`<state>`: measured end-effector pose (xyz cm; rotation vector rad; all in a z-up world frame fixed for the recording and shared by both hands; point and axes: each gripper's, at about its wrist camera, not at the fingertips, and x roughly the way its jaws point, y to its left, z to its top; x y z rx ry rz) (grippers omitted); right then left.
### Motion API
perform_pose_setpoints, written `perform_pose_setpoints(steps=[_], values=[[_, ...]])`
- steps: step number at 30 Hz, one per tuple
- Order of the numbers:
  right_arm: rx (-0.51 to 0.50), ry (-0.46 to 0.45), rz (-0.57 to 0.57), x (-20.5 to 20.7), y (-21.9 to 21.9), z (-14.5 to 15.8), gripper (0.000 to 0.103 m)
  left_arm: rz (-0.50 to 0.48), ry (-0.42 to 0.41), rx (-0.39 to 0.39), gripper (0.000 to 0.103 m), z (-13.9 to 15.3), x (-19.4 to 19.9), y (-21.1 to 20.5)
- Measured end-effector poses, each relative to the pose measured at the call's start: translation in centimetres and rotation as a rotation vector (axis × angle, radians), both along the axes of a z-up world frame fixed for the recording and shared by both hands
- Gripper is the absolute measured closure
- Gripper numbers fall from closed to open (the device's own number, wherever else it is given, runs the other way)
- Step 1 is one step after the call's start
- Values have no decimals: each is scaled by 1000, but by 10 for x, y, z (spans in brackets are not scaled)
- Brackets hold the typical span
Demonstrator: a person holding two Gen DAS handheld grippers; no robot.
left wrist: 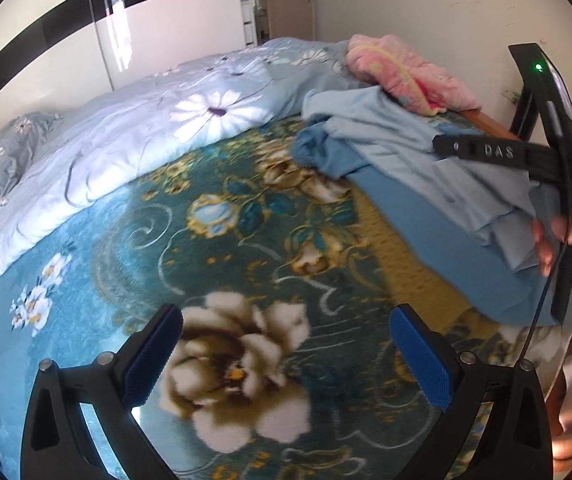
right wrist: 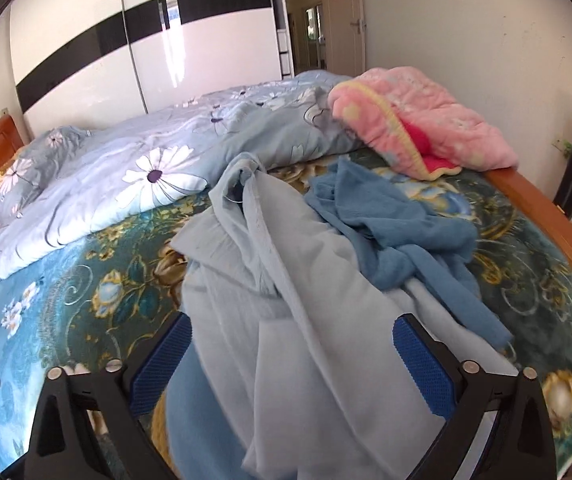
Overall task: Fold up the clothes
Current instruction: 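Grasp the light blue shirt on top of the pile with the right gripper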
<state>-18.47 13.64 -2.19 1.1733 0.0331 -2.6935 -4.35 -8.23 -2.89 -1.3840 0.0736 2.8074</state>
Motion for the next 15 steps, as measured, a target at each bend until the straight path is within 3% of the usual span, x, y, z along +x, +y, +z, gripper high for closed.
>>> perform_pose_setpoints(steps=[7,10,15], values=[[8,-71,-19,-27,2,-18,57,76,-31,20,0,-16,1,-36],[-9,-66,-36,-29,4,-12,101,108,-36,37,0,-18,7,-49],[-85,-28,-32,-21,6,16,101,151,-36,60,0,-14,31,-72]])
